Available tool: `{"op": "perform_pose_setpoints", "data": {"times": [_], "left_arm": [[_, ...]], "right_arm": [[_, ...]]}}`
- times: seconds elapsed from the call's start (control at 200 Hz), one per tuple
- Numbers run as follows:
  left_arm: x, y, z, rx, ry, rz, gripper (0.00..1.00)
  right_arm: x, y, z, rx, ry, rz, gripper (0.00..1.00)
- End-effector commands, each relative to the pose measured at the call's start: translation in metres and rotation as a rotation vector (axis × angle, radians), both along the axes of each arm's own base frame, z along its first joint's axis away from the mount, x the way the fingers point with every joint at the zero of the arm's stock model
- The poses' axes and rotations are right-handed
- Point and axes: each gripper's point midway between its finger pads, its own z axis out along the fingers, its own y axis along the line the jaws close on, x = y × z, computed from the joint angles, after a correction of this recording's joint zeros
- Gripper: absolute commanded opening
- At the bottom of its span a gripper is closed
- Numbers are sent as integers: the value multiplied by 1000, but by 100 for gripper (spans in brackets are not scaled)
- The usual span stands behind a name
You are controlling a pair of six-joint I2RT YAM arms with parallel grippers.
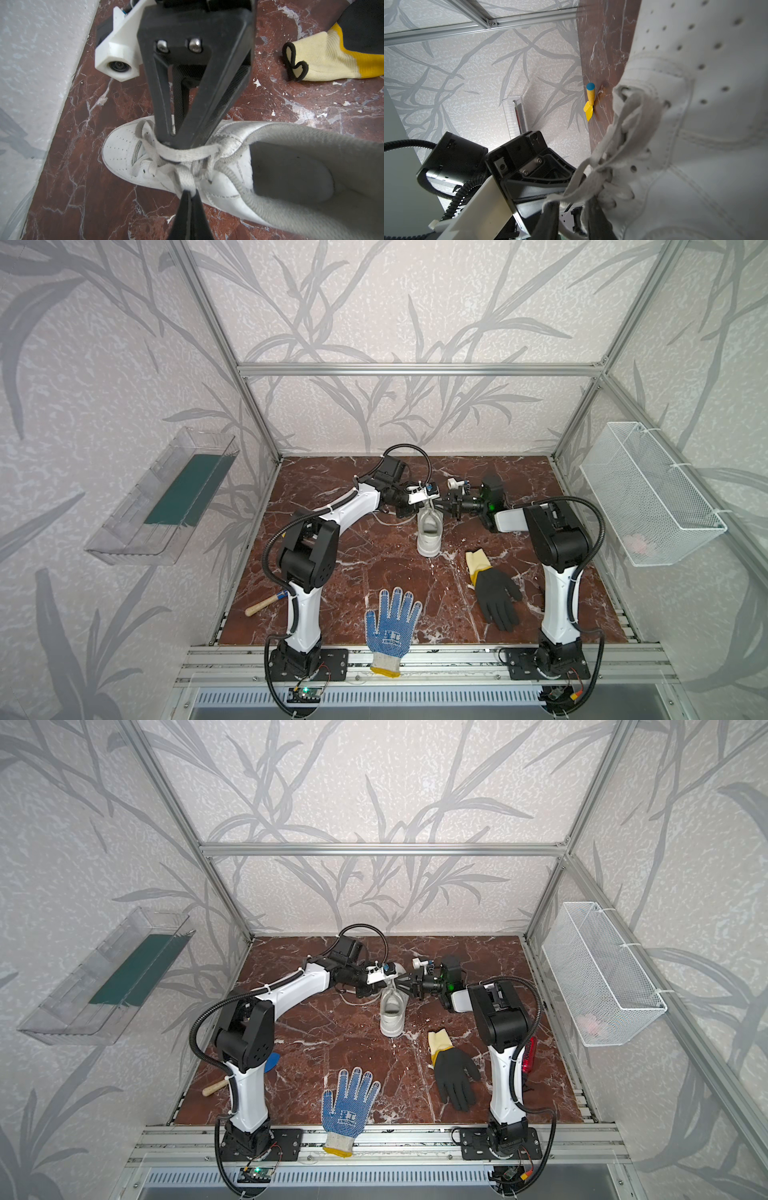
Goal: Tie the shoes
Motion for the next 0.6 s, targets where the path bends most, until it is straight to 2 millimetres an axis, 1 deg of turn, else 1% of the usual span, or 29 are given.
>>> {"op": "perform_pose_setpoints", "data": {"times": [0.0,0.595], "left_arm": [[-2,-6,17,-13,-26,-39,0],[-3,-10,10,-5,-1,-51,0]], "right_arm": [[3,4,8,17,-49,16,26],[1,10,10,21,-50,34,26]]}}
